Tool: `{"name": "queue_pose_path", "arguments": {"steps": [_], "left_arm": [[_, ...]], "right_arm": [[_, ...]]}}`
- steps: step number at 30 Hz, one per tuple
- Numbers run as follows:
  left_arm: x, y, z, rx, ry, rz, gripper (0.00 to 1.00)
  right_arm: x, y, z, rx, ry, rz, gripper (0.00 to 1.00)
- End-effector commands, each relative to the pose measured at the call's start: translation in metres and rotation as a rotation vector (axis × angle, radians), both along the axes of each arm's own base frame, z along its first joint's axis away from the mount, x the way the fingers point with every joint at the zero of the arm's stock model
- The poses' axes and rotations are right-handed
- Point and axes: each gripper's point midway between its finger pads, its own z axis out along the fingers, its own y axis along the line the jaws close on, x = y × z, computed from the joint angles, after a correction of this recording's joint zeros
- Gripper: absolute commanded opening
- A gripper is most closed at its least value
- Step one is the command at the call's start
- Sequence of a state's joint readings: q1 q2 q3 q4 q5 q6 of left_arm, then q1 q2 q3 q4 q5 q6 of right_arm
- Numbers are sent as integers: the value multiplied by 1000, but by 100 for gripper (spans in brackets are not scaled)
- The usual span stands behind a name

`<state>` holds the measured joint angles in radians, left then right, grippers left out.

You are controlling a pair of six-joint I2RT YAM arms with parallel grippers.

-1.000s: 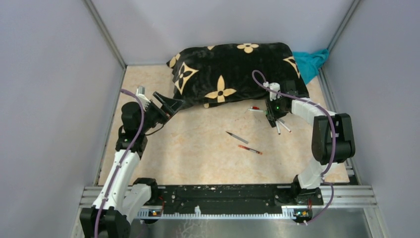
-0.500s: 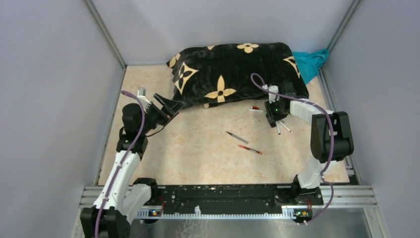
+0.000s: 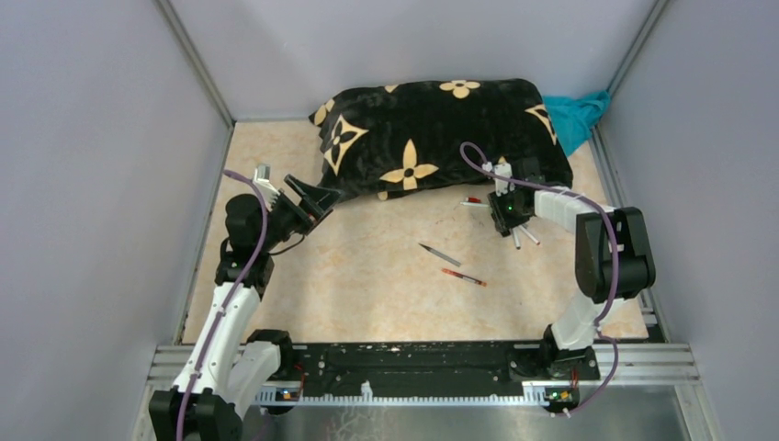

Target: Insert the pens into the pen caps

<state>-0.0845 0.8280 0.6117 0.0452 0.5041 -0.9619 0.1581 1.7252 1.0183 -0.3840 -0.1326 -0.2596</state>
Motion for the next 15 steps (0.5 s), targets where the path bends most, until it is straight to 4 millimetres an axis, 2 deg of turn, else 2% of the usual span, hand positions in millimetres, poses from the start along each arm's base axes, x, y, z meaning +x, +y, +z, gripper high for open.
{"name": "queue_pose_path", "arguments": {"steps": [1,6,10,12,15], "left_arm": [[-7,-8,7,-22,-27,-56,97],[-14,-22,17,-37,-88,-113,96],[-18,-40,21,-50,-131,-158,95],[-23,-57,21,-50,-152,-196,94],[-26,-82,11,-47,-151,-239,93]], "right_arm": [[-15,-2,-10,-32,24,4,28],[-24,1,0,-1,6,10,15],[-31,9,18,55,-33,26,11],[-35,16,28,96,-53,44,10],[-41,27,47,163,-95,87,9]]}}
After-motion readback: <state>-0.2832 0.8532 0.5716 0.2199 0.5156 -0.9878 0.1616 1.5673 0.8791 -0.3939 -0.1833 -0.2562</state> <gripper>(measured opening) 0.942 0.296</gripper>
